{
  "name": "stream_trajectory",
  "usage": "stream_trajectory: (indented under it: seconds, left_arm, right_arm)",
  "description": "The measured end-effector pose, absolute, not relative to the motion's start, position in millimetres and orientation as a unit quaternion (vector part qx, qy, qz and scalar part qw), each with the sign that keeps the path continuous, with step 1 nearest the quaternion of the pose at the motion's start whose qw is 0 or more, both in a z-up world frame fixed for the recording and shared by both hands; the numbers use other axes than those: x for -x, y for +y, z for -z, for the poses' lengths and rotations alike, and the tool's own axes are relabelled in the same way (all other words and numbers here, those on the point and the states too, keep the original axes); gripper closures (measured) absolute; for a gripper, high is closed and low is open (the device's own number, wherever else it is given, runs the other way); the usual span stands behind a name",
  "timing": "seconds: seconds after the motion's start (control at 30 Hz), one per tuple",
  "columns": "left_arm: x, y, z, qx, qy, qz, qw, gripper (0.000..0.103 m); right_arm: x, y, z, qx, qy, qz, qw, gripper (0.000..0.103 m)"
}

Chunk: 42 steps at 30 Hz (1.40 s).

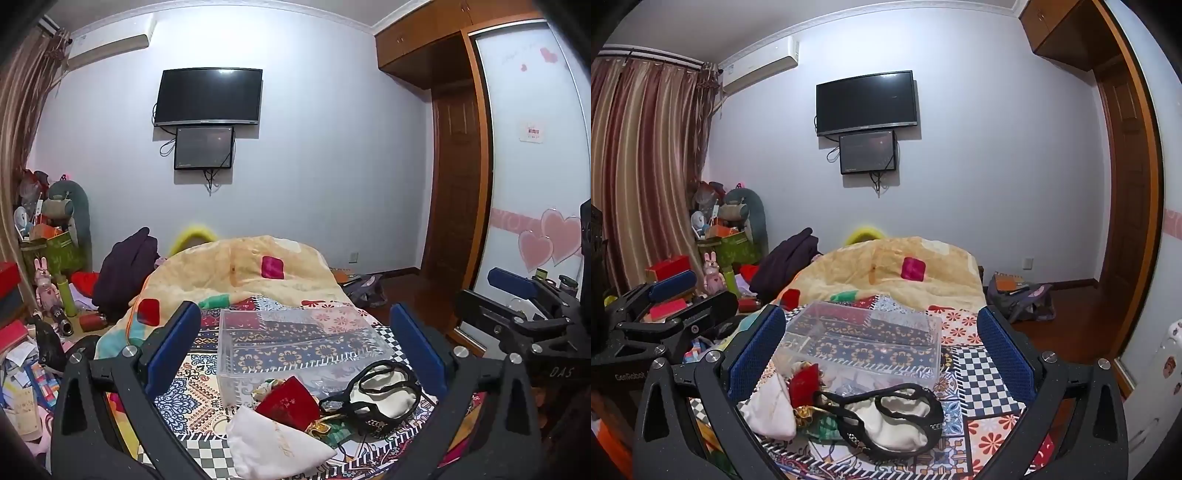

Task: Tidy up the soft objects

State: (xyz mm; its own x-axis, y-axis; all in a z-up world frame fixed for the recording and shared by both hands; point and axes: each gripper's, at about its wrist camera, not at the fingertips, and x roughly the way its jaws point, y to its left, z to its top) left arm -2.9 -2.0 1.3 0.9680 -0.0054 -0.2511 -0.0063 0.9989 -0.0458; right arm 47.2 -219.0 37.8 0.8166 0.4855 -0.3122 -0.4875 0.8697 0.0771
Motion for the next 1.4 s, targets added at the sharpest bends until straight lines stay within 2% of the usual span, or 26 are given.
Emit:
stream_trajectory:
  seconds: [1.4]
  left_arm:
    - [2.0, -0.1, 4.3, 0.029, 0.123, -0.003, 0.992, 0.000]
  right_arm:
    - [-41.4, -222.1, -46.0, -0.007, 0.155, -0.258, 0.954, 0.000]
